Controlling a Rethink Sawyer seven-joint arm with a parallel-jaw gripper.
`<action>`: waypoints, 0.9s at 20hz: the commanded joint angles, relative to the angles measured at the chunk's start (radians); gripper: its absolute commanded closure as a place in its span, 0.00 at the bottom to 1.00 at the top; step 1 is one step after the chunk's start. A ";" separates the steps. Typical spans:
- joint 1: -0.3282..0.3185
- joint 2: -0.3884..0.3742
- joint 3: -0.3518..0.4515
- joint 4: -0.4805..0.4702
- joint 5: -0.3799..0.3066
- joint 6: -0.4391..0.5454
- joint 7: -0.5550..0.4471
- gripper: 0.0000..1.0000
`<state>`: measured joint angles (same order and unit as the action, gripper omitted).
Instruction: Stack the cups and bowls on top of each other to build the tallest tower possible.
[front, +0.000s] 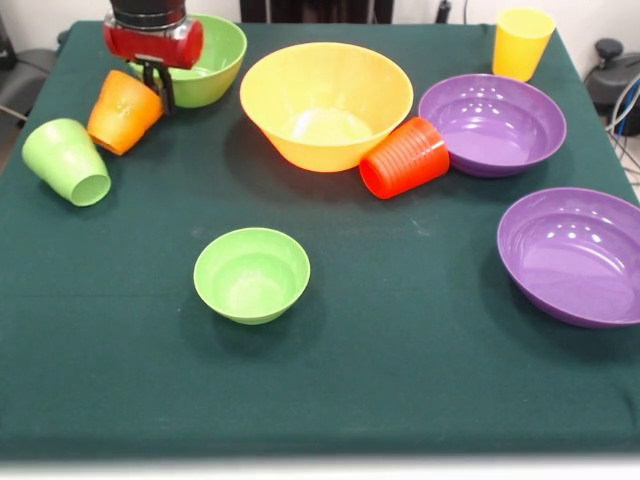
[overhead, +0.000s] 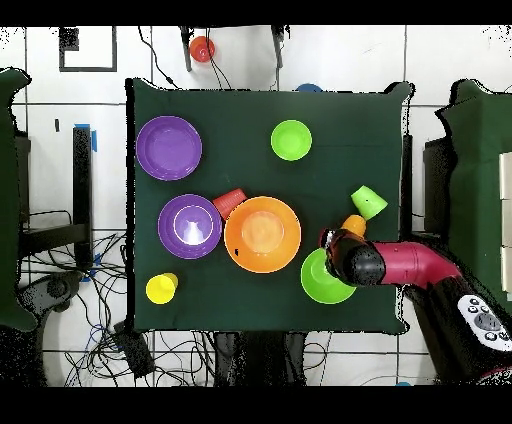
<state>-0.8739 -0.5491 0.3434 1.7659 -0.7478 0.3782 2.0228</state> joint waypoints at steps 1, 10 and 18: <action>-0.022 -0.112 0.142 0.008 0.046 0.132 -0.208 1.00; -0.097 -0.244 0.293 0.102 0.226 0.247 -0.193 1.00; -0.116 -0.260 0.383 0.082 0.275 0.248 -0.194 1.00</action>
<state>-1.0026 -0.7949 0.5993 1.8004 -0.5022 0.5327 2.0228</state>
